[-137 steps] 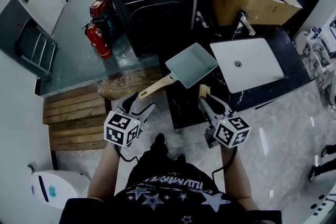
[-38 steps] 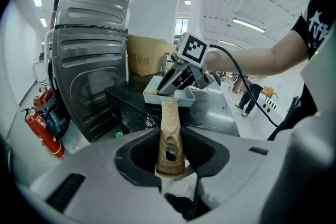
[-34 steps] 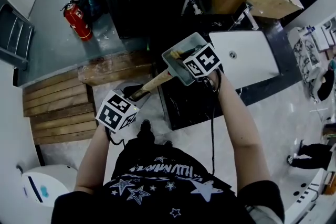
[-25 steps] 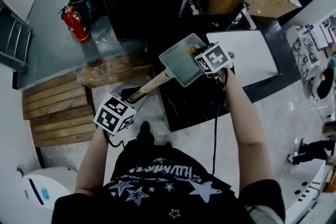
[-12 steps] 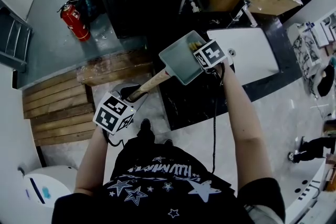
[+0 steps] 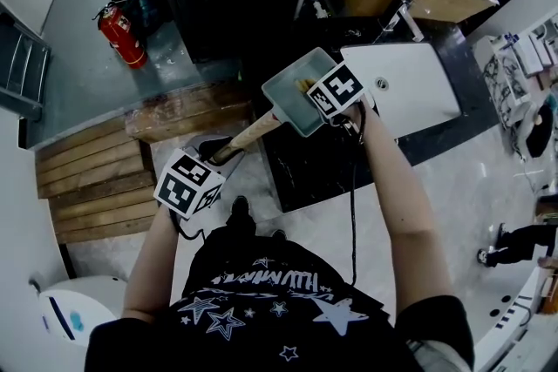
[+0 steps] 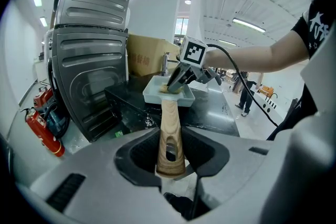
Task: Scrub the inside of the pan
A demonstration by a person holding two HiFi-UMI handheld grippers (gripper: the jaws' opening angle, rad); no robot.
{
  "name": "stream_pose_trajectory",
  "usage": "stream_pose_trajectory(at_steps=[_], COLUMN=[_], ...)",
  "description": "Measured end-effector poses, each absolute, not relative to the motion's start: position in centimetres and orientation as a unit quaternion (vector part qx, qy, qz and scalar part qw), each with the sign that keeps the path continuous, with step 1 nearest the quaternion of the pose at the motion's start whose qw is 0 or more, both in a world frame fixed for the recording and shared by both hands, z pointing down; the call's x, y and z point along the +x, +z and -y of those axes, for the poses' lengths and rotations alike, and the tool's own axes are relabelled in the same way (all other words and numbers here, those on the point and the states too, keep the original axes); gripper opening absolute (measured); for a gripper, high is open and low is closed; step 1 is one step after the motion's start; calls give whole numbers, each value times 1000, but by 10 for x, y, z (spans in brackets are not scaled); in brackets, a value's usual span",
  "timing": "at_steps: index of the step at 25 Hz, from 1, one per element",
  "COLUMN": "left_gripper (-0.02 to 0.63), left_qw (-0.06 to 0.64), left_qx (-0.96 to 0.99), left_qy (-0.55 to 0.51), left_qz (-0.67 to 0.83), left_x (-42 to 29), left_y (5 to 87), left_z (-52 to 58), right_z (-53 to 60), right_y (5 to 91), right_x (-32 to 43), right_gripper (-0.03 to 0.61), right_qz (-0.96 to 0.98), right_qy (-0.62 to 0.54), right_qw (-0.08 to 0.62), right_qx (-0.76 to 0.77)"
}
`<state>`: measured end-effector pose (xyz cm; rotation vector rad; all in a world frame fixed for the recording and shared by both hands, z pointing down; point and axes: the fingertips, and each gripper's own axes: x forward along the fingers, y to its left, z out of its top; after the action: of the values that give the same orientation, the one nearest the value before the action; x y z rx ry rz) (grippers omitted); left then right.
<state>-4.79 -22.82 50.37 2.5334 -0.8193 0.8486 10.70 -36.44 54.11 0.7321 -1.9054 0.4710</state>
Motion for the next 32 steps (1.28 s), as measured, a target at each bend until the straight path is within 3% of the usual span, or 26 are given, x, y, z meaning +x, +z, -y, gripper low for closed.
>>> stream_pose_trajectory(at_steps=[17,32], left_gripper=[135,134], left_qw=[170,170], left_qx=[890,890], left_qy=[304,306], left_qz=[294,293], left_x=[-48,-48], left_y=[504,504], left_z=[228,228], right_z=[321,386], right_y=[535,513], right_x=[57,169], right_gripper=[67,67], right_qz=[817,788], right_qy=[254,203], right_qw=[467,431], right_qx=[222,390])
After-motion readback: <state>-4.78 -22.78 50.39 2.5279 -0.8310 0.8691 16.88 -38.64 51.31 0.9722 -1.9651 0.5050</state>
